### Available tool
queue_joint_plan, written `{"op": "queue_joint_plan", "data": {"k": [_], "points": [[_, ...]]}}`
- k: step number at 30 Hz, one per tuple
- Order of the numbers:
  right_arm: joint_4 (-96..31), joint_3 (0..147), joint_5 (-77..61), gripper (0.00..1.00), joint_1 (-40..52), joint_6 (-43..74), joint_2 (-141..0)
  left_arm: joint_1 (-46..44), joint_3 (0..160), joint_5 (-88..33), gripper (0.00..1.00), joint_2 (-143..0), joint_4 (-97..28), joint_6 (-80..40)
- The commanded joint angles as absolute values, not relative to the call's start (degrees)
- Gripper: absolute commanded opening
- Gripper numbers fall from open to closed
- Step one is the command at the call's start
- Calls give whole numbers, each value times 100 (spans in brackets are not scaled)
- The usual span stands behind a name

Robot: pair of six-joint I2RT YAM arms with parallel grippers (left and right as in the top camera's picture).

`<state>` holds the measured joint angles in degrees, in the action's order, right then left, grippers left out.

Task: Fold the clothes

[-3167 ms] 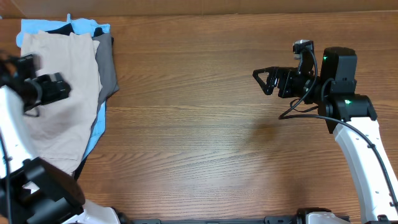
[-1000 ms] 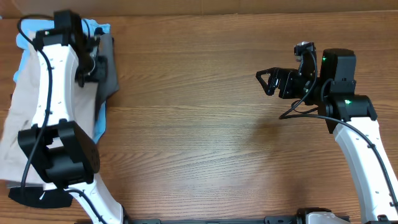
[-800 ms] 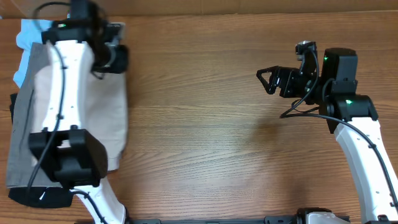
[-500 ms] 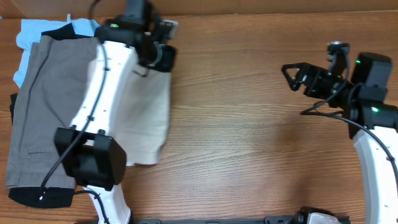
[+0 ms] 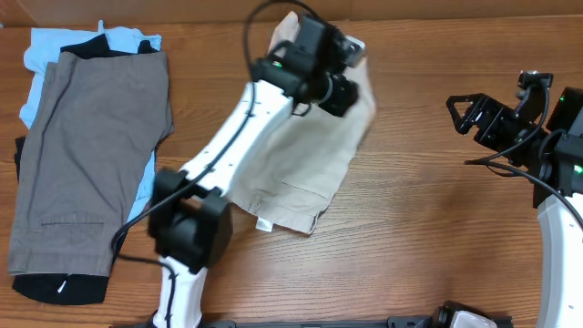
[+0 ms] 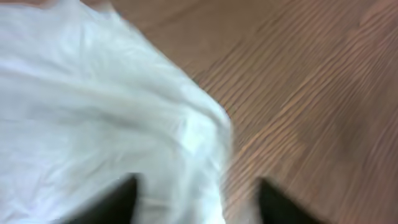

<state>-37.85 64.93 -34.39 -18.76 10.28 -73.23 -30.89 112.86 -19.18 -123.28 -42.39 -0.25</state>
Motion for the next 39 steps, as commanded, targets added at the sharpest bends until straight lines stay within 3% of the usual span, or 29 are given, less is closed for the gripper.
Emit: {"op": "queue_joint_plan", "data": {"k": [1, 12, 24, 31, 39], "points": [[-3791, 6652, -3240, 95, -1900, 961, -7212, -3063, 11362, -1999, 100, -12383, -4143, -185], [-3854, 6652, -3242, 93, -1343, 941, -7157, -1361, 13482, -1927, 100, -11441, -6501, -215], [-3583, 6652, -908, 94, 2112, 1409, -7338, 729, 13456, -1894, 100, -11220, -7651, -106], [-3651, 6652, 89, 94, 3371, 1500, -8374, 873, 13229, -1872, 100, -11220, -7714, 145], [-4263, 6650, -207, 90, 3435, 1850, -9653, 701, 12608, -1699, 100, -11222, -7607, 178]]}}
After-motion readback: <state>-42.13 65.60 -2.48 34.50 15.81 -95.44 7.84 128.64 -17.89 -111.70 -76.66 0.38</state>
